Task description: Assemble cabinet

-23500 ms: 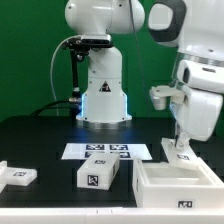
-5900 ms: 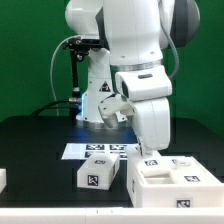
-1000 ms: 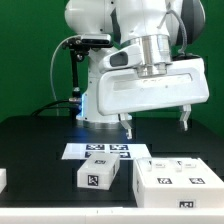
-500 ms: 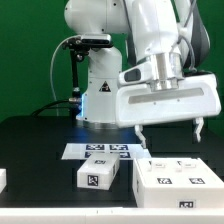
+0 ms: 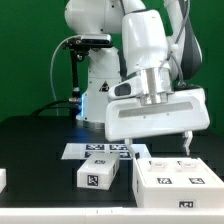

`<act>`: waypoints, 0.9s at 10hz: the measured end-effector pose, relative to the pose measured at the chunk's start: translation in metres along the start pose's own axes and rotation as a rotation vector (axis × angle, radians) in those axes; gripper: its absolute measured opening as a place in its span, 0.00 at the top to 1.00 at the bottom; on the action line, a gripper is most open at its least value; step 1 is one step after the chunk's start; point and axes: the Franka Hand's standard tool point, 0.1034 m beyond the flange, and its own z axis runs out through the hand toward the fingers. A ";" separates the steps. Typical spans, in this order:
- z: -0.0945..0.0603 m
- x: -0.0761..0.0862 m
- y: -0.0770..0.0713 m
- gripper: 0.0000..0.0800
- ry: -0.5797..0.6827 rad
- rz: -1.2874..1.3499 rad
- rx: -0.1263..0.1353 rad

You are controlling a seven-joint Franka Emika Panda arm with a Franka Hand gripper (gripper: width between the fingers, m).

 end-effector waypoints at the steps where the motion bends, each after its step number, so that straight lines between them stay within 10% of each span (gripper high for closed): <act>1: 0.006 0.005 -0.004 0.01 0.004 0.005 0.004; 9: 0.014 0.008 -0.018 0.01 0.011 0.017 -0.020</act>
Offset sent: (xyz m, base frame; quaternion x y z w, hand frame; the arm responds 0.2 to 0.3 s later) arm 0.0040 -0.0072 -0.0077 -0.1040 0.0420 -0.0233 0.9934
